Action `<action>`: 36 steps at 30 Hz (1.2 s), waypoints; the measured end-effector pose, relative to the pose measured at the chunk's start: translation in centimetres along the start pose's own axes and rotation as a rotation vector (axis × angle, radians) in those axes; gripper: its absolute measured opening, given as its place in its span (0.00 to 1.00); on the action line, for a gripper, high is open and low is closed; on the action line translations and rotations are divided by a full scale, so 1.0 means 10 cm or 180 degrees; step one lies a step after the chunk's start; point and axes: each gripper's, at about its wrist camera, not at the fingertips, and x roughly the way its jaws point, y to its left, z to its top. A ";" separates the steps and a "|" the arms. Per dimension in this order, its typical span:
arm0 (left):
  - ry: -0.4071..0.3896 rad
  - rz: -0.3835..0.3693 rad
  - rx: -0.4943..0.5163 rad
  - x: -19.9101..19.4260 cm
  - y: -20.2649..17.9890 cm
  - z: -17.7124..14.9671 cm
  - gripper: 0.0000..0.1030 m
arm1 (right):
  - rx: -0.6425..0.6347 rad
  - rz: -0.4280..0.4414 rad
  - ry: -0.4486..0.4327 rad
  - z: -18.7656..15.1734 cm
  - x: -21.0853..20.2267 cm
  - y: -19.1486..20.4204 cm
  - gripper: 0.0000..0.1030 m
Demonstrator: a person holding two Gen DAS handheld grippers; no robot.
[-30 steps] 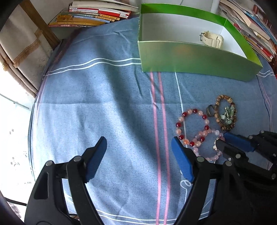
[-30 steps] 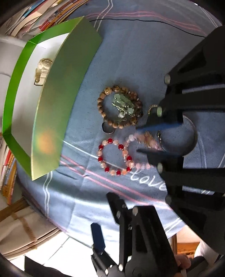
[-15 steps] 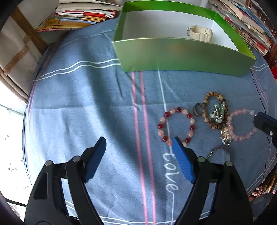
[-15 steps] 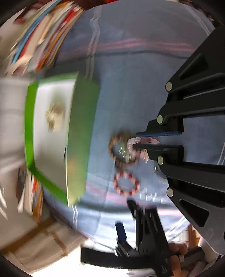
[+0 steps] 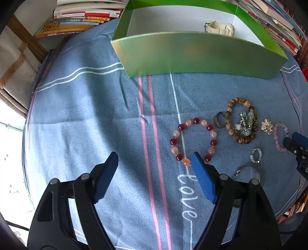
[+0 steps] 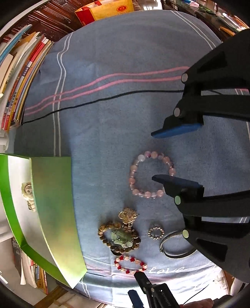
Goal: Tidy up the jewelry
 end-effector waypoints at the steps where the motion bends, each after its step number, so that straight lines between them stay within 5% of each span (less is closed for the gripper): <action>1: 0.0015 -0.0019 -0.0024 0.01 0.01 0.01 0.72 | -0.0009 -0.0011 0.0009 -0.01 0.01 0.01 0.38; 7: 0.0067 -0.0107 -0.0164 0.05 0.16 0.03 0.60 | 0.0004 -0.0034 0.0052 0.01 0.05 0.03 0.38; 36: 0.0232 0.0016 -0.0694 0.21 0.96 -0.32 0.72 | 0.0102 -0.0060 0.0053 -0.01 0.06 -0.04 0.42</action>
